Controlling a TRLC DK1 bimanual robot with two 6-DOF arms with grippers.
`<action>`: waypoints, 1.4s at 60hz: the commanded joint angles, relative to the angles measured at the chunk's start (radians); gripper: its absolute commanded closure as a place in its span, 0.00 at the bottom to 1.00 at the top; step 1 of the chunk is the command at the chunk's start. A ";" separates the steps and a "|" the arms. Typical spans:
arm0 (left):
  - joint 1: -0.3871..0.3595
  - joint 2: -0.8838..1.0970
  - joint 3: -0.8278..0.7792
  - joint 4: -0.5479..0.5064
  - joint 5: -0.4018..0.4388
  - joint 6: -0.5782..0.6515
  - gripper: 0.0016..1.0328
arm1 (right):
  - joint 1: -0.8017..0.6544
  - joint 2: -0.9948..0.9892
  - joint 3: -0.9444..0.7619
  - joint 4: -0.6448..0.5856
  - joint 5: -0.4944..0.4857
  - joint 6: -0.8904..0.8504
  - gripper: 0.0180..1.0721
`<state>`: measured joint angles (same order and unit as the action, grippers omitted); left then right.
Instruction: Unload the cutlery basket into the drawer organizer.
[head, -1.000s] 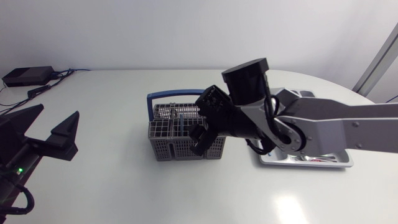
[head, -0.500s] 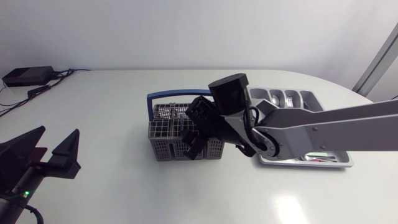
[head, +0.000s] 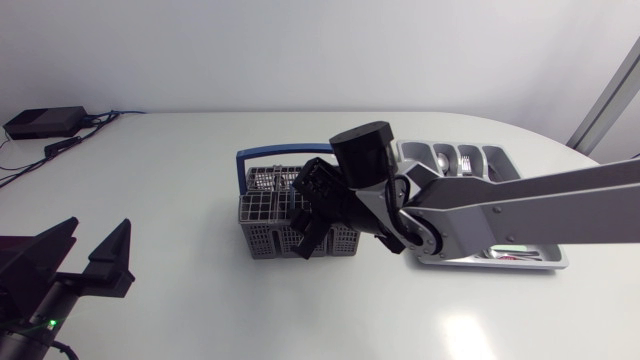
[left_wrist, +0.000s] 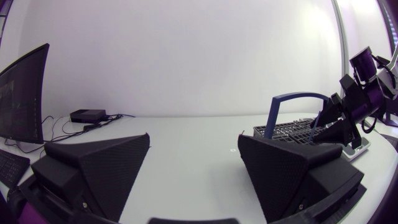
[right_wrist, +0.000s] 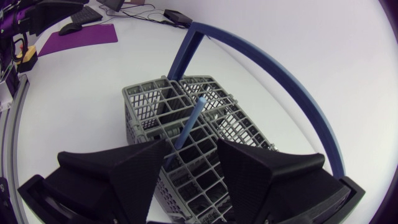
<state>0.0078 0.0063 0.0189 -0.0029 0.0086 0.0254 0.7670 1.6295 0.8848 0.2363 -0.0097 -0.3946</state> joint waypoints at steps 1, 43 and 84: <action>-0.008 -0.006 -0.019 0.003 -0.009 -0.025 0.05 | 0.012 0.016 0.025 0.011 0.010 -0.015 0.44; -0.008 -0.006 -0.019 0.003 -0.009 -0.025 0.05 | 0.045 -0.007 0.069 -0.072 0.013 -0.027 0.95; -0.008 -0.006 -0.019 0.003 -0.009 -0.025 0.05 | 0.092 -0.234 0.160 -0.279 0.033 -0.012 0.95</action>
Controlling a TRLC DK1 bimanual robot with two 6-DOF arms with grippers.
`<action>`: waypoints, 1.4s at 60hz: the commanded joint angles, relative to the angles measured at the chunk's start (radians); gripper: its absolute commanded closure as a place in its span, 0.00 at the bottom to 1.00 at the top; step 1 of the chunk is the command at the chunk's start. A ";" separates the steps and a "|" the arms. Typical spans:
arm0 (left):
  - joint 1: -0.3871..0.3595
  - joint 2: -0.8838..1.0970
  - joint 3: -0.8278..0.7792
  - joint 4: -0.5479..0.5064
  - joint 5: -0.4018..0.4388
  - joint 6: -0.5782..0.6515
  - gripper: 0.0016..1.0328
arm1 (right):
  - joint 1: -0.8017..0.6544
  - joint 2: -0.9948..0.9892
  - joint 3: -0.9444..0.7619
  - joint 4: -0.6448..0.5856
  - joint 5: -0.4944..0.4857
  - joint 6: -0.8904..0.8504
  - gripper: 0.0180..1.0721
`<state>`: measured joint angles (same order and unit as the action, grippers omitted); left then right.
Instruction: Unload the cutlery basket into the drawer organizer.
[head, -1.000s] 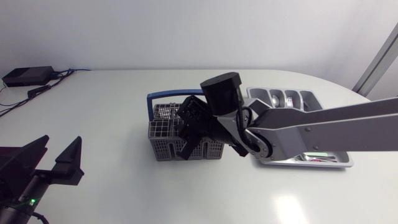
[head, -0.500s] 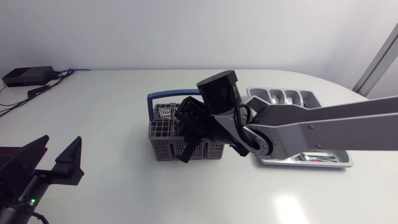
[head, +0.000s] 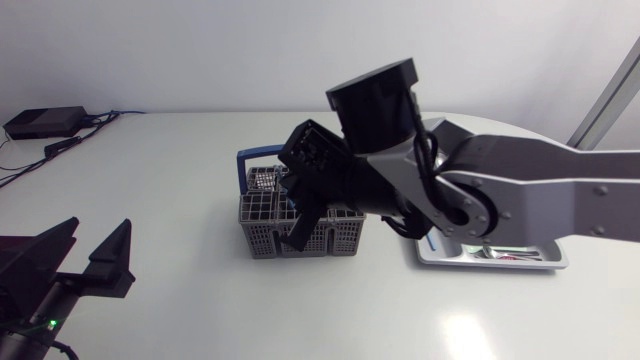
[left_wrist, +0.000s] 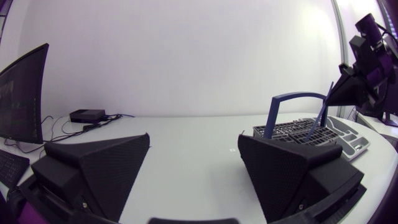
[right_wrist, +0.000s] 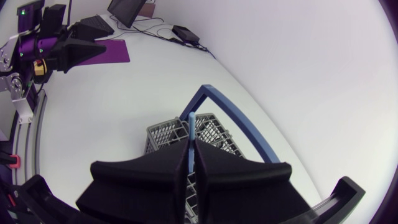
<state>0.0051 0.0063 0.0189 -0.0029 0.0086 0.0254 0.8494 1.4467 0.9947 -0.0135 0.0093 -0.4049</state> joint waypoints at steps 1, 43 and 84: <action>-0.005 -0.006 -0.019 0.003 -0.009 -0.025 0.05 | 0.010 -0.058 0.055 -0.037 0.014 -0.002 0.95; -0.005 -0.006 -0.019 0.003 -0.009 -0.025 0.05 | -0.082 -0.378 0.213 -0.454 0.041 0.049 0.95; -0.005 -0.006 -0.019 0.003 -0.009 -0.025 0.05 | -0.632 -0.115 0.384 -0.810 -0.120 0.120 0.95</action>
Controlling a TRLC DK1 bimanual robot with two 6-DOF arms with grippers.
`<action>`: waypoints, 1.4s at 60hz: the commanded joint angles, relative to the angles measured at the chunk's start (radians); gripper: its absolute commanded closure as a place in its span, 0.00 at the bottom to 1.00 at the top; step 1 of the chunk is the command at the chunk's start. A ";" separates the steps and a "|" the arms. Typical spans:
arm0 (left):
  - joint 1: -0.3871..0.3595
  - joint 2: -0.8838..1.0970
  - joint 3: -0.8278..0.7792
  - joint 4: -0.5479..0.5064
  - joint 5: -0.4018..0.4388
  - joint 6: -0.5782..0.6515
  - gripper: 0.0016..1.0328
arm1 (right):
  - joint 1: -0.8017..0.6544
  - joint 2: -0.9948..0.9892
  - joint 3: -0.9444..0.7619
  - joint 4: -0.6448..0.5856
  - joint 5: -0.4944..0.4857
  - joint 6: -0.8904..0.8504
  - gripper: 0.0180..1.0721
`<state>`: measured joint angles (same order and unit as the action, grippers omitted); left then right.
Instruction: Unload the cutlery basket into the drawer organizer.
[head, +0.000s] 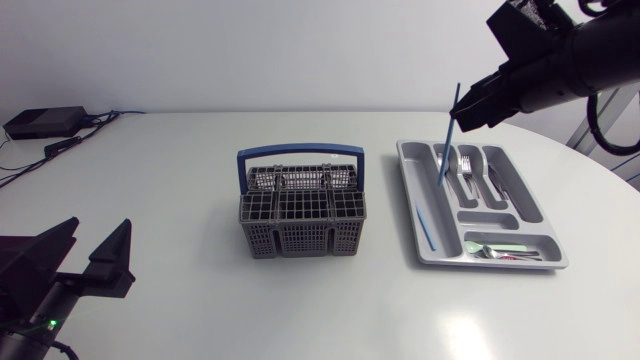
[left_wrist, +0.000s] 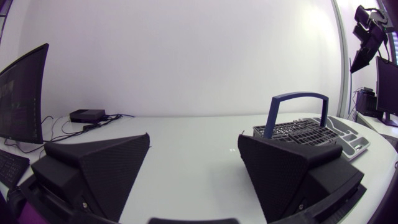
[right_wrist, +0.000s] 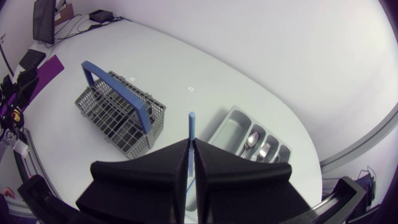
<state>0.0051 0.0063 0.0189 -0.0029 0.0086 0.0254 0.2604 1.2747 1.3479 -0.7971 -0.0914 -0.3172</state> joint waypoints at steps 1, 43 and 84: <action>-0.005 -0.006 -0.019 0.003 -0.009 -0.025 0.05 | -0.050 0.063 0.033 -0.027 -0.019 0.033 0.95; -0.005 -0.006 -0.019 0.003 -0.009 -0.025 0.05 | -0.178 0.545 0.203 -0.129 -0.100 0.113 0.95; -0.005 -0.006 -0.019 0.003 -0.009 -0.025 0.05 | -0.259 0.953 0.402 -0.074 -0.149 0.141 0.95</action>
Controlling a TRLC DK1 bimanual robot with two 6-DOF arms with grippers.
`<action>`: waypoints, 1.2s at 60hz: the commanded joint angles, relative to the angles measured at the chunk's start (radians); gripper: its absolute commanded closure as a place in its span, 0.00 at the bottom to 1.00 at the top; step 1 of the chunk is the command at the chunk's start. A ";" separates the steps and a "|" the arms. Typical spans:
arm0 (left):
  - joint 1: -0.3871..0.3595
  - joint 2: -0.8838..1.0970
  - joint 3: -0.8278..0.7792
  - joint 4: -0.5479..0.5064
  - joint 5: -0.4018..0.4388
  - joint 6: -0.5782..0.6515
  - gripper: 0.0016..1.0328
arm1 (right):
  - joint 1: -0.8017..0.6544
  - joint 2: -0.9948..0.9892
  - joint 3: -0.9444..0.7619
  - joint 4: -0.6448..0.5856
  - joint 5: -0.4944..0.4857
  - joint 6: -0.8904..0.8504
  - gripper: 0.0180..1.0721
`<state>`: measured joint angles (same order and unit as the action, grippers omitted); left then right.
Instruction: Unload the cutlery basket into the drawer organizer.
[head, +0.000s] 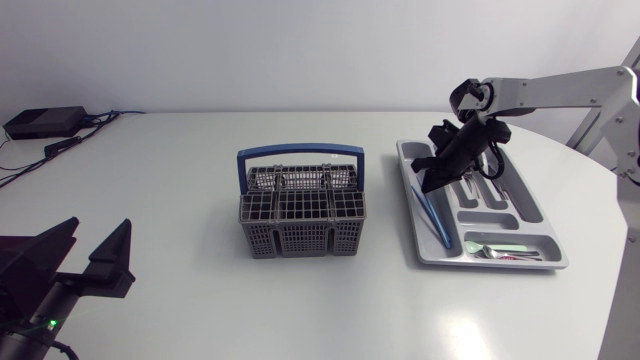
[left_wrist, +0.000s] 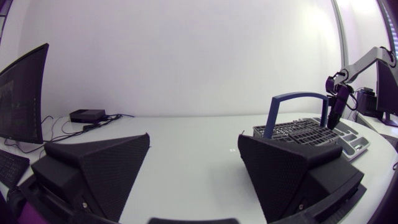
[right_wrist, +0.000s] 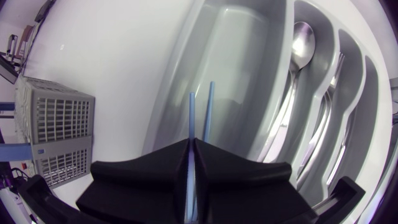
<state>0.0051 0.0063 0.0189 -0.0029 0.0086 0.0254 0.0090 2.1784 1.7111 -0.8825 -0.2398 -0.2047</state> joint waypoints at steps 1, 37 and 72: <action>-0.005 -0.006 -0.019 0.003 -0.009 -0.025 0.05 | -0.007 0.057 0.044 0.013 -0.001 0.031 0.95; -0.005 -0.006 -0.019 0.003 -0.009 -0.025 0.05 | -0.012 -0.230 -0.165 0.180 0.002 0.030 0.04; -0.005 -0.006 -0.019 0.003 -0.009 -0.025 0.05 | -0.078 -0.852 -0.654 0.381 0.046 -0.062 0.04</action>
<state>0.0051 0.0063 0.0189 -0.0029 0.0086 0.0254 -0.0563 1.3796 1.1122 -0.5175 -0.2012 -0.2554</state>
